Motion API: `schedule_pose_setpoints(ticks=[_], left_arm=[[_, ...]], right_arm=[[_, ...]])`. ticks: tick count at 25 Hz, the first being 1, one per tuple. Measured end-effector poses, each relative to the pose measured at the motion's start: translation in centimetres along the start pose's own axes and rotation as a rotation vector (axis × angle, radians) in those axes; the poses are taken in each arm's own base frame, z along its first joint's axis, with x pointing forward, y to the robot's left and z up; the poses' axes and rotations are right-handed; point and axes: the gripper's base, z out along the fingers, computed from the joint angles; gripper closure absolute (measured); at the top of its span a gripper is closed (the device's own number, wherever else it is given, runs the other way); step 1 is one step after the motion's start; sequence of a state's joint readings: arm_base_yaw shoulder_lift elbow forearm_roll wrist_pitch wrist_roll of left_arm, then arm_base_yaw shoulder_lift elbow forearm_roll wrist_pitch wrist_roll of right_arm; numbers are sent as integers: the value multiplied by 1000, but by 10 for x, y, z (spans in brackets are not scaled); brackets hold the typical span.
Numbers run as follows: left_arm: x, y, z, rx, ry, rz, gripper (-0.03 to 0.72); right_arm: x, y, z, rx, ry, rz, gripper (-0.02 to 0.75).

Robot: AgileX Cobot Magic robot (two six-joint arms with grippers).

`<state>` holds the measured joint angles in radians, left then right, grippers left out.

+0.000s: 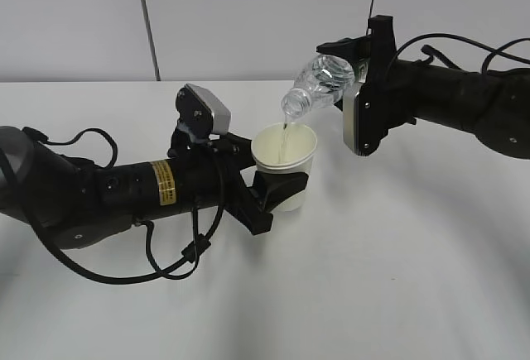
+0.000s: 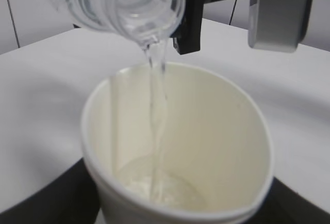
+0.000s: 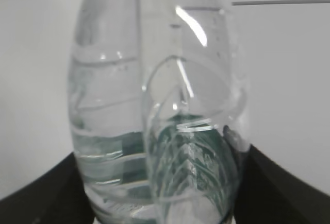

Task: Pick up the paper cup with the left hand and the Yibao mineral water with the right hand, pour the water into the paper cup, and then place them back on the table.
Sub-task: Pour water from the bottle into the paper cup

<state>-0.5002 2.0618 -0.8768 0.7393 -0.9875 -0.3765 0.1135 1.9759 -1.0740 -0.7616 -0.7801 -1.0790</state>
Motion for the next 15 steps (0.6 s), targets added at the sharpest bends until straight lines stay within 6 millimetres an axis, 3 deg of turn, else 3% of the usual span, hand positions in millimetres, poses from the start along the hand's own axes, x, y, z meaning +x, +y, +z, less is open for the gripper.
schedule_pose_setpoints(ticks=[15], left_arm=[[0,0,0,0,1,0,246]], right_arm=[[0,0,0,2,0,-27,238]])
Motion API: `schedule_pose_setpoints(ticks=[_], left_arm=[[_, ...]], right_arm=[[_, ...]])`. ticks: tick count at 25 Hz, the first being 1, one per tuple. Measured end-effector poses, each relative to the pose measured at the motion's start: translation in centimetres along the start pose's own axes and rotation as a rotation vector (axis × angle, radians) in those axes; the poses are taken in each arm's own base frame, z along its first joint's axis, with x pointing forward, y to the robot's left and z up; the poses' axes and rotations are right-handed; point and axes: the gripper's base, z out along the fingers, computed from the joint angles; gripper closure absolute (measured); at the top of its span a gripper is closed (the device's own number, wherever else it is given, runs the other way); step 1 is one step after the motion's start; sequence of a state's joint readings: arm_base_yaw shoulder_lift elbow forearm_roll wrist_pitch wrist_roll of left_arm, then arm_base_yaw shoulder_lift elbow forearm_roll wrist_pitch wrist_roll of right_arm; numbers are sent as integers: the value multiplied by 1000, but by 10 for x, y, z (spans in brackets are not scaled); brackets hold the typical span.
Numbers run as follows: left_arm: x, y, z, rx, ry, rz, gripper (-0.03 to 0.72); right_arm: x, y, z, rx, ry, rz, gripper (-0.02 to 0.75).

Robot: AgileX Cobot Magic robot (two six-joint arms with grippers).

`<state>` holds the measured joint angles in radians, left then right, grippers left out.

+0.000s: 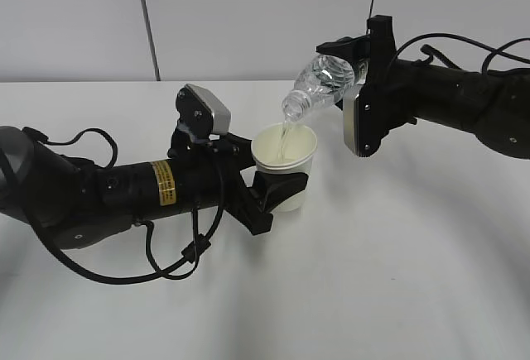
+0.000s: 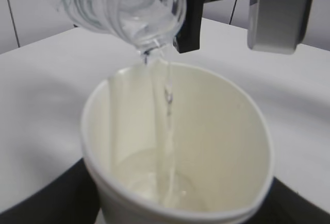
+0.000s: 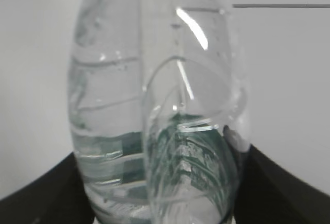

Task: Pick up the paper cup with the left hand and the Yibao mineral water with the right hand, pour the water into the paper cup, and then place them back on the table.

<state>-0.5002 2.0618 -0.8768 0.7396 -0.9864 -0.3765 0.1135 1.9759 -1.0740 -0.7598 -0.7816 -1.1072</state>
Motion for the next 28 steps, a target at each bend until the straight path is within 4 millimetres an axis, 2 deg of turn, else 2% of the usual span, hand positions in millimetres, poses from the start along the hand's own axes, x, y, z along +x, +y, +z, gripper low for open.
schedule_pose_setpoints(ticks=[28], left_arm=[[1,0,0,-2,6,0,246]], right_arm=[[0,-1,0,8,-3,-30,238]])
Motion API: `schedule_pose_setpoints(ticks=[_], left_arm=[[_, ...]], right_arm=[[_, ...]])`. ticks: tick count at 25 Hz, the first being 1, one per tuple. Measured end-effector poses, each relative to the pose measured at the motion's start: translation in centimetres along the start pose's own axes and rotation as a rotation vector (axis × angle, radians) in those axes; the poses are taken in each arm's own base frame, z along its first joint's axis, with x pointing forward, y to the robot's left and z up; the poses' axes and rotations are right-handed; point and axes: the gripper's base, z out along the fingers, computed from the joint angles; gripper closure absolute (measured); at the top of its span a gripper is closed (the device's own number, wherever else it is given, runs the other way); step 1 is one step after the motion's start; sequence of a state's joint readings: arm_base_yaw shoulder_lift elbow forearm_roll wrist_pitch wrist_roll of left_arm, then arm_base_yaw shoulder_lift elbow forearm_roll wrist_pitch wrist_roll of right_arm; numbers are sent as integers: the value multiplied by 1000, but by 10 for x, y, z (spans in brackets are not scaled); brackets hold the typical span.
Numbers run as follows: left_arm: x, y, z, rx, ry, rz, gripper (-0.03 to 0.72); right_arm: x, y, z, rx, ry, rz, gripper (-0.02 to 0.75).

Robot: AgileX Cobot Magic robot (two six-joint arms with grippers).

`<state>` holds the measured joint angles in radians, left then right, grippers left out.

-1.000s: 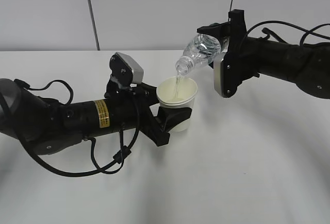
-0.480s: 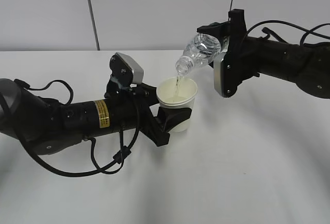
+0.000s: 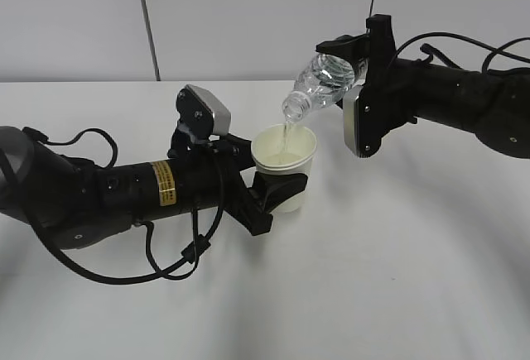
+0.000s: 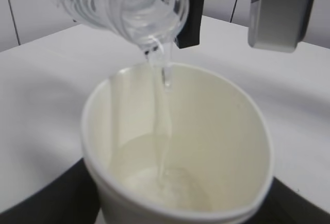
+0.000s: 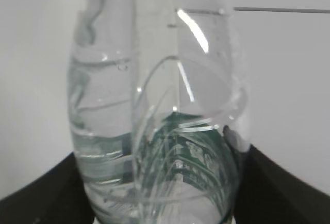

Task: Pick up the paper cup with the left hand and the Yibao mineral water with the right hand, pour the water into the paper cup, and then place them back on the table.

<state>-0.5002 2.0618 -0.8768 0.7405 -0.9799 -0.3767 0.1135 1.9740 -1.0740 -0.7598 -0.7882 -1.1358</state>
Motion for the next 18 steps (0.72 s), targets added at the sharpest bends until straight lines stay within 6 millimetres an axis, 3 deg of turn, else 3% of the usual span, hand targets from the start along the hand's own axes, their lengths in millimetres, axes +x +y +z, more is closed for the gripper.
schedule_pose_setpoints(ticks=[18], left_arm=[[0,0,0,2,1,1,246]], right_arm=[[0,0,0,0,0,-5,238]])
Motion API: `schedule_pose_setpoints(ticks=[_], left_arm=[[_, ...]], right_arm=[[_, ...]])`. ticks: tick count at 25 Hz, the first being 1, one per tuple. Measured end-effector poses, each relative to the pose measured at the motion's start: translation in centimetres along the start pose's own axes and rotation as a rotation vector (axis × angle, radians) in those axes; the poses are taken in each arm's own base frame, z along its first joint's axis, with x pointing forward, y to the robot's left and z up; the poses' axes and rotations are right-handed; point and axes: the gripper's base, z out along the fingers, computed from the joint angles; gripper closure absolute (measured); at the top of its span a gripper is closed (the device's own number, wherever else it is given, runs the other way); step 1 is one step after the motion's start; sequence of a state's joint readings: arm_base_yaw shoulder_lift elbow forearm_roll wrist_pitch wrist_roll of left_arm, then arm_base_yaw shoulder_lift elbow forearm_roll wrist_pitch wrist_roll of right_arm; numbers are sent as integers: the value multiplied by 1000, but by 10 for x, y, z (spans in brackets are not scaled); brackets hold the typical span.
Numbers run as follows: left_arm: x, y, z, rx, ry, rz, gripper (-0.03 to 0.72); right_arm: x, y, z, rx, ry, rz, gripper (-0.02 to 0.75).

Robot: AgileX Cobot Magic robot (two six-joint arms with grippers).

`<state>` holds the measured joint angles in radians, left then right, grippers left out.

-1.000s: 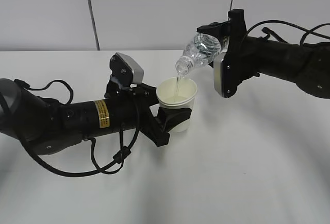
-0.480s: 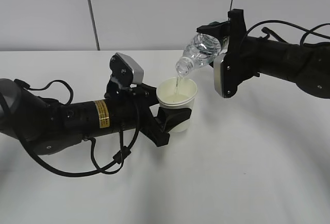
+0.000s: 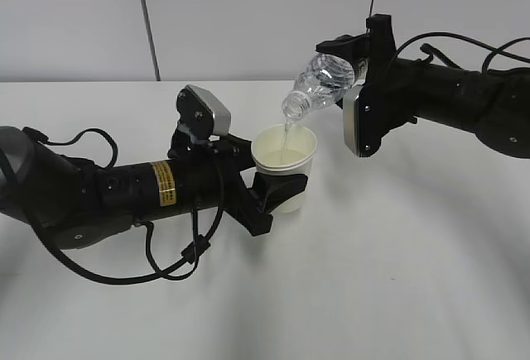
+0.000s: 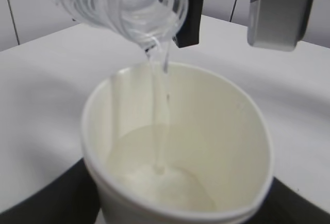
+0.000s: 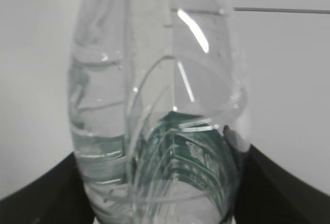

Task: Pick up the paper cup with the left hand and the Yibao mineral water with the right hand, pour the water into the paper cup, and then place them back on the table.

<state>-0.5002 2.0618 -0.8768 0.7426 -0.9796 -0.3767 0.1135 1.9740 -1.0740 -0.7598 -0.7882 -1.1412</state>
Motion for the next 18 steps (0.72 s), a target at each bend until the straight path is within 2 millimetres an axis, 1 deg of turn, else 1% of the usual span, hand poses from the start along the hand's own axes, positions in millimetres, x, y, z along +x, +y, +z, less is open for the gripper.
schedule_pose_setpoints(ticks=[4,5,7,8,12,18], left_arm=[[0,0,0,-2,-1,-2,246],[0,0,0,-2,-1,-2,246],[0,0,0,-3,-1,-2,246],[0,0,0,-4,-1,-3,246],[-1,2,0,-18,-6,-13,246],[-1,4,0,-43,-15,-31,246]], right_arm=[[0,0,0,0,0,18,238],[0,0,0,0,0,73,238],[0,0,0,0,0,73,238],[0,0,0,0,0,113,238],[0,0,0,0,0,150,238],[0,0,0,0,0,316,238]])
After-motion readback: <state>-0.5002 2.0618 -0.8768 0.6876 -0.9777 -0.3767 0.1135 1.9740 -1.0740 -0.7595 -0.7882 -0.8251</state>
